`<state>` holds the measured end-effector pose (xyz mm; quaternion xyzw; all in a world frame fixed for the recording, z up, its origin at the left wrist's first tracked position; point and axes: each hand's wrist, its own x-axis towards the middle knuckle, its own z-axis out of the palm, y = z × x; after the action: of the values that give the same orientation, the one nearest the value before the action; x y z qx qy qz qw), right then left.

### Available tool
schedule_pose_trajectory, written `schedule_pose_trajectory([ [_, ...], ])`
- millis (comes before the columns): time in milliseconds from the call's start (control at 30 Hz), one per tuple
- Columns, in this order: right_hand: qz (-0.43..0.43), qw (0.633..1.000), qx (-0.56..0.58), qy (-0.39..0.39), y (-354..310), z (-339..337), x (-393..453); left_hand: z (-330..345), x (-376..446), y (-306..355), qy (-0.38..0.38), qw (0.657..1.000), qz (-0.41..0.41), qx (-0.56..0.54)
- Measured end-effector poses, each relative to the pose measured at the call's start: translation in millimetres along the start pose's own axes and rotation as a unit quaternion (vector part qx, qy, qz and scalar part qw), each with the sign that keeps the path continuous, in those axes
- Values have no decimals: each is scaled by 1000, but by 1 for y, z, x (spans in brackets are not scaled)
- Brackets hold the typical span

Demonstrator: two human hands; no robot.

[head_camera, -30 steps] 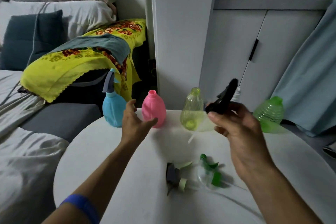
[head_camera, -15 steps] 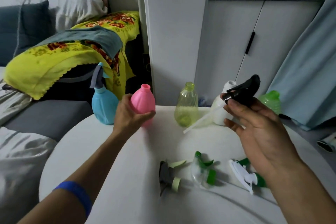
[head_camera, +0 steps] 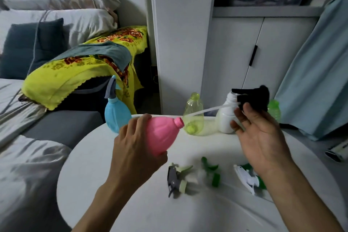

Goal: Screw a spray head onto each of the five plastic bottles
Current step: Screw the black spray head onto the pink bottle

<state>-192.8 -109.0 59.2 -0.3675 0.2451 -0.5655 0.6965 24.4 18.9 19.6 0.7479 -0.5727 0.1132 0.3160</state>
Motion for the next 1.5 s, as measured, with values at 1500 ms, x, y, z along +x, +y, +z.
schedule_pose_trajectory([
  [1500, -315, 613, -645, -332, 34, -3, -13, 3, 0, 0, -84, 990, 110, -17],
])
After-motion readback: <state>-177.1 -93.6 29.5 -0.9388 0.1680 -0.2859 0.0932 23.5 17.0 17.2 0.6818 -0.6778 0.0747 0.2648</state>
